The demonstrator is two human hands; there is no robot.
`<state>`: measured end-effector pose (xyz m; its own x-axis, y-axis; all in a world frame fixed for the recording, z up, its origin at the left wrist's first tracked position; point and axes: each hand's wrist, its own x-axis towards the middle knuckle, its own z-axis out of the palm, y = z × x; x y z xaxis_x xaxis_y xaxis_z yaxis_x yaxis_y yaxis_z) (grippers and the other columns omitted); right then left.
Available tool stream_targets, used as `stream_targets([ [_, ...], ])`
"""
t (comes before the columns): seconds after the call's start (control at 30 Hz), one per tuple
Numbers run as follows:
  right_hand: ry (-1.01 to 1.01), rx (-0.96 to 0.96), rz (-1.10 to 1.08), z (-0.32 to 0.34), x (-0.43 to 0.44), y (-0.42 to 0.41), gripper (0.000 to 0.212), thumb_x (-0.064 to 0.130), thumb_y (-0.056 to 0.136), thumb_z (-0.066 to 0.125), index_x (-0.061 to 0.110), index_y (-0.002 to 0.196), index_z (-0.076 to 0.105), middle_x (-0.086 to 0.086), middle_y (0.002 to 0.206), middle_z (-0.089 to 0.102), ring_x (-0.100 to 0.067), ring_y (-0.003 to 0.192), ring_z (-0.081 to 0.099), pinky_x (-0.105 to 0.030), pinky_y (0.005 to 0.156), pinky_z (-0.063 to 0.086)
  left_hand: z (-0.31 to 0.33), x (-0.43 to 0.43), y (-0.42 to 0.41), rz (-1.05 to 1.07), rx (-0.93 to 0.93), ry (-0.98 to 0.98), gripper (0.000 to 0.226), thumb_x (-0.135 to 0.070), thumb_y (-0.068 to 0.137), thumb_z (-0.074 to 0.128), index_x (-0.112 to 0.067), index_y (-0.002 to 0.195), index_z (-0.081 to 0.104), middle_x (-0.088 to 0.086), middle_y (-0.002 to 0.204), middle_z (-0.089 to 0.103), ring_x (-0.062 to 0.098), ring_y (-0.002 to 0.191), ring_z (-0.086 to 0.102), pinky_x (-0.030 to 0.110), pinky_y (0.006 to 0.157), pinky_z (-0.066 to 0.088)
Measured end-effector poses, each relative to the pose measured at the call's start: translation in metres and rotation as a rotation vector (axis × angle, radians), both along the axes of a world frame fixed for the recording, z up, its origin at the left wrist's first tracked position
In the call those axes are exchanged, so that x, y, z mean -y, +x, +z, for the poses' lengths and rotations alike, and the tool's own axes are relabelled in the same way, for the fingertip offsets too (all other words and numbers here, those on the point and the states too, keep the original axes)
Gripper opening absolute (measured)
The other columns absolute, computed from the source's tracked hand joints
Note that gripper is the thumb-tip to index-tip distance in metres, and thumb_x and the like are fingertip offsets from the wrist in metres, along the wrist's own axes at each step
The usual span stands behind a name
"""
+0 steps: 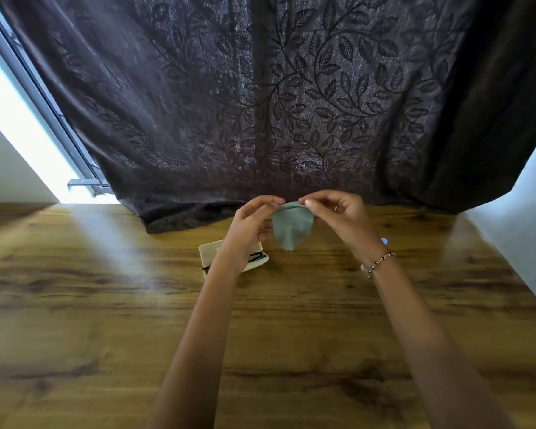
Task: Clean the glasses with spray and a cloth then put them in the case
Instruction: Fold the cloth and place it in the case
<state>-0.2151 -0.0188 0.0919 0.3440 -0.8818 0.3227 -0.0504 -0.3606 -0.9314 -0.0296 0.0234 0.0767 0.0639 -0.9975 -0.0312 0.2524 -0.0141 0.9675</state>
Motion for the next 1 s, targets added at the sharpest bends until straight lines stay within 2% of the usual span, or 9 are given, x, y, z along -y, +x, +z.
stream_targets([
  [0.07, -0.033, -0.020, 0.012, 0.0002, 0.0001, -0.0004, 0.014, 0.009, 0.084, 0.070, 0.017, 0.095, 0.075, 0.005, 0.095, 0.074, -0.007, 0.091, 0.068, -0.015, 0.075, 0.050, 0.0000, -0.0002, 0.0001, 0.002, -0.007, -0.010, 0.009, -0.025, 0.087, 0.067, -0.020, 0.094, 0.070, 0.000, 0.092, 0.071, 0.013, 0.080, 0.069, 0.025, 0.062, 0.056],
  [0.17, -0.048, -0.053, -0.011, 0.0005, 0.0012, 0.0003, 0.024, 0.004, 0.078, 0.074, 0.017, 0.099, 0.072, 0.009, 0.097, 0.073, -0.004, 0.090, 0.067, -0.014, 0.077, 0.050, -0.0010, 0.0009, 0.0015, -0.001, 0.022, -0.049, 0.019, -0.015, 0.086, 0.068, -0.019, 0.104, 0.067, -0.002, 0.091, 0.073, 0.014, 0.085, 0.071, 0.023, 0.064, 0.056],
  [0.23, -0.052, -0.061, -0.028, 0.0005, 0.0019, 0.0001, 0.020, 0.003, 0.077, 0.074, 0.014, 0.094, 0.073, 0.007, 0.094, 0.073, -0.005, 0.087, 0.068, -0.014, 0.076, 0.051, -0.0009, 0.0017, 0.0028, -0.010, 0.035, -0.045, 0.025, -0.011, 0.085, 0.068, -0.017, 0.109, 0.066, -0.001, 0.092, 0.074, 0.014, 0.087, 0.071, 0.022, 0.066, 0.056],
  [0.33, -0.063, -0.070, -0.027, -0.0002, 0.0015, -0.0001, 0.016, 0.002, 0.079, 0.071, 0.017, 0.086, 0.073, 0.005, 0.088, 0.074, -0.007, 0.084, 0.069, -0.015, 0.076, 0.051, -0.0004, 0.0022, 0.0035, -0.020, 0.034, -0.034, 0.018, -0.007, 0.085, 0.067, -0.015, 0.101, 0.069, -0.001, 0.088, 0.074, 0.012, 0.083, 0.070, 0.021, 0.065, 0.055],
  [0.47, -0.057, -0.094, -0.025, -0.0016, 0.0001, 0.0025, 0.019, 0.005, 0.082, 0.068, 0.024, 0.082, 0.071, 0.010, 0.077, 0.073, 0.000, 0.072, 0.064, -0.010, 0.065, 0.045, -0.0009, 0.0015, 0.0018, 0.009, 0.046, -0.012, 0.016, -0.010, 0.086, 0.066, -0.024, 0.089, 0.071, -0.004, 0.083, 0.071, 0.009, 0.076, 0.067, 0.024, 0.063, 0.055],
  [0.57, -0.043, -0.097, -0.027, -0.0040, -0.0009, 0.0023, 0.018, 0.010, 0.084, 0.065, 0.026, 0.083, 0.073, 0.009, 0.085, 0.073, -0.001, 0.079, 0.065, -0.011, 0.069, 0.047, -0.0023, 0.0022, 0.0017, 0.005, 0.056, 0.012, 0.018, -0.014, 0.089, 0.060, -0.027, 0.086, 0.072, 0.002, 0.089, 0.067, 0.015, 0.080, 0.063, 0.029, 0.067, 0.053],
  [0.7, -0.001, -0.044, -0.003, -0.0049, -0.0009, 0.0019, 0.008, 0.016, 0.083, 0.070, 0.021, 0.087, 0.075, 0.005, 0.089, 0.074, -0.005, 0.084, 0.066, -0.014, 0.073, 0.050, -0.0014, 0.0017, 0.0022, 0.015, 0.022, 0.025, 0.011, -0.027, 0.089, 0.062, -0.023, 0.090, 0.073, 0.000, 0.092, 0.071, 0.012, 0.081, 0.068, 0.022, 0.062, 0.054],
  [0.83, -0.002, -0.065, -0.015, -0.0053, 0.0013, 0.0019, 0.023, 0.008, 0.078, 0.075, 0.020, 0.098, 0.072, 0.005, 0.097, 0.073, -0.007, 0.092, 0.067, -0.017, 0.078, 0.051, -0.0031, 0.0016, 0.0037, 0.018, 0.046, -0.037, 0.015, -0.016, 0.087, 0.066, -0.018, 0.102, 0.066, -0.005, 0.086, 0.073, 0.009, 0.083, 0.070, 0.021, 0.064, 0.055],
  [1.0, 0.021, -0.051, -0.026, -0.0077, 0.0016, 0.0029, 0.016, 0.006, 0.080, 0.071, 0.019, 0.090, 0.072, 0.005, 0.093, 0.073, -0.008, 0.089, 0.068, -0.018, 0.076, 0.051, -0.0026, 0.0025, 0.0054, 0.001, 0.090, -0.037, 0.017, -0.010, 0.086, 0.066, -0.016, 0.102, 0.068, -0.001, 0.090, 0.073, 0.010, 0.084, 0.069, 0.021, 0.069, 0.056],
])
